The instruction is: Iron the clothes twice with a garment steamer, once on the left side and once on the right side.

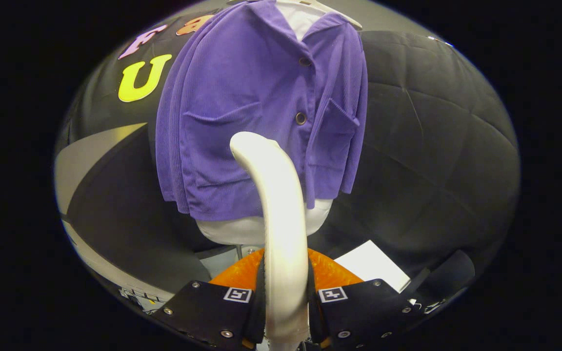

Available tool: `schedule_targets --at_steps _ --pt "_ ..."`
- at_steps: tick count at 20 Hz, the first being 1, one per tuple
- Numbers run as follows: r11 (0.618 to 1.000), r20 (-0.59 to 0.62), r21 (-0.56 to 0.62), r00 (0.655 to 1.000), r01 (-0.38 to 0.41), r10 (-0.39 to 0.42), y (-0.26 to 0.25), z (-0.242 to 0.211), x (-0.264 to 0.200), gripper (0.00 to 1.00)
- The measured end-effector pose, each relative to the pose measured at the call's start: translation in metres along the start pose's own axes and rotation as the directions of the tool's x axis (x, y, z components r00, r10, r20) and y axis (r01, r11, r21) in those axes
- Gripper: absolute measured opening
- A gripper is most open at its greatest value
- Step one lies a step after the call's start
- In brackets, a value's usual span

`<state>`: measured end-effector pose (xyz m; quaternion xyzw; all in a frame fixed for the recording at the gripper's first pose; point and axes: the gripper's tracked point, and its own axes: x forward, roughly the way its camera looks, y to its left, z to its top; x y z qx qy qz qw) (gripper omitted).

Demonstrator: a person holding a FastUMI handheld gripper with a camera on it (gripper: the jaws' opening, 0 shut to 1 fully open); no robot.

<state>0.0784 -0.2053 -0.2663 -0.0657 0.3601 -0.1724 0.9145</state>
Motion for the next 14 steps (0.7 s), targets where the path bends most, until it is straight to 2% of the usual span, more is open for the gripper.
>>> schedule_targets --at_steps 4,7,9,14 --pt "0.995 0.12 -0.048 0.989 0.09 -0.083 -0.041 0.044 -0.023 0.35" --pt "0.996 0.171 -0.019 0.982 0.083 -0.078 -0.054 0.081 -0.033 0.35" --pt "0.993 0.211 -0.028 0.972 0.112 -0.104 -0.066 0.104 -0.041 0.35" --pt "0.983 0.312 0.033 0.932 0.182 -0.183 -0.091 0.171 -0.044 0.35"
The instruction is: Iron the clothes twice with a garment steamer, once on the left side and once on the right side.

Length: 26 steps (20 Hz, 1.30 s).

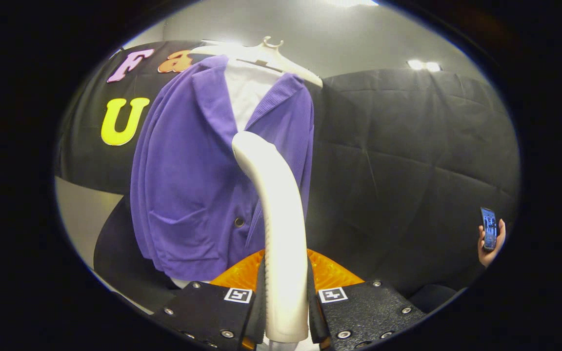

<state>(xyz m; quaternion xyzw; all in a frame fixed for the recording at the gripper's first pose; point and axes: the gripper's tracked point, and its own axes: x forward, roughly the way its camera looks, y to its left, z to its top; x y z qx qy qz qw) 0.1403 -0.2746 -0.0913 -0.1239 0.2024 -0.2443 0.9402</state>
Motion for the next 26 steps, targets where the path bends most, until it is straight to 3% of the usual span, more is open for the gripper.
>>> schedule_targets --at_steps 8,14,22,26 --pt "0.988 0.125 0.054 0.98 0.146 -0.152 -0.031 0.072 0.043 0.35" --pt "0.986 0.171 0.085 0.973 0.141 -0.154 -0.022 0.109 0.075 0.35" --pt "0.983 0.176 0.027 0.967 0.181 -0.183 -0.021 0.101 0.093 0.35" --pt "0.982 0.125 -0.005 0.974 0.191 -0.188 -0.025 0.074 0.099 0.35"
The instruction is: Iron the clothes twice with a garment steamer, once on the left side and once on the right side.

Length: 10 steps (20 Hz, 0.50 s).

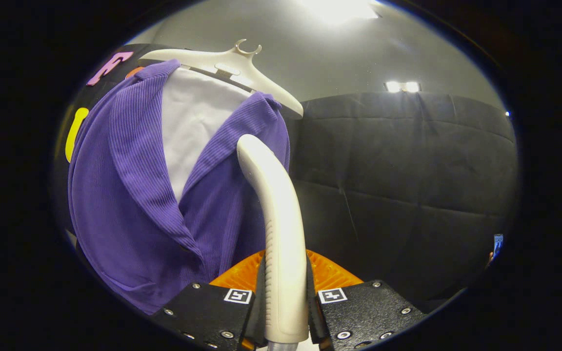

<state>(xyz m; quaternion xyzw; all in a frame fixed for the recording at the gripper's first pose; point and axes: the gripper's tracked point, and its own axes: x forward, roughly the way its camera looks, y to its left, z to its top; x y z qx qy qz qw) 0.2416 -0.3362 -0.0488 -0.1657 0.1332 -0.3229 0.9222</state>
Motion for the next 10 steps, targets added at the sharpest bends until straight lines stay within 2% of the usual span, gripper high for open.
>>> schedule_targets --at_steps 4,10 --pt "0.999 -0.061 -0.052 0.998 -0.008 0.005 -0.003 -0.039 -0.007 0.35" --pt "0.995 -0.107 -0.09 0.994 -0.037 0.027 0.009 -0.07 -0.003 0.35"
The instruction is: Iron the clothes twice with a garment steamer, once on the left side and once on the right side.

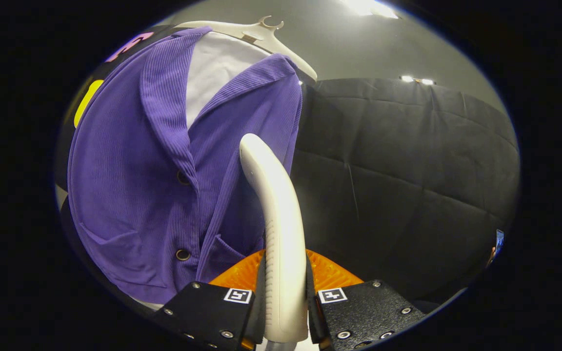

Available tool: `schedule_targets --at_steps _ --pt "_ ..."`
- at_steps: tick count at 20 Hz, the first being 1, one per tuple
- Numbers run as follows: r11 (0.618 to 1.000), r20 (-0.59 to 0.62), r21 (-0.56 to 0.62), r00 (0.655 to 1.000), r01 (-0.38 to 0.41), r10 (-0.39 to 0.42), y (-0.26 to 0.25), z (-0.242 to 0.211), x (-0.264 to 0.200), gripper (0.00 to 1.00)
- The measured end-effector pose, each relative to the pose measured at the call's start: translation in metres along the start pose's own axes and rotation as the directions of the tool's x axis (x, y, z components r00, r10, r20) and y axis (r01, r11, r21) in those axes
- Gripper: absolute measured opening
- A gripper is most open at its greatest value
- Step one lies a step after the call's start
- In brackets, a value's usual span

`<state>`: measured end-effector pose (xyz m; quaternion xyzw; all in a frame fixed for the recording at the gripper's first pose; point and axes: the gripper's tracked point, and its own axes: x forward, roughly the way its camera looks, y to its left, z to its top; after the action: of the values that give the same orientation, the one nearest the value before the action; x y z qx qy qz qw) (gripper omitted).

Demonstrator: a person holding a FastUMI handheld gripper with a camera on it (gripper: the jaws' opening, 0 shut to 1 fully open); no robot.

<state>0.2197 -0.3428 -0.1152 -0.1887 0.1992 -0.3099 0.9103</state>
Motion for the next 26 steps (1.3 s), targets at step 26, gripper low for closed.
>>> schedule_targets --at_steps 26 --pt "0.977 -0.134 -0.004 0.968 -0.214 0.211 0.027 -0.101 -0.047 0.35"
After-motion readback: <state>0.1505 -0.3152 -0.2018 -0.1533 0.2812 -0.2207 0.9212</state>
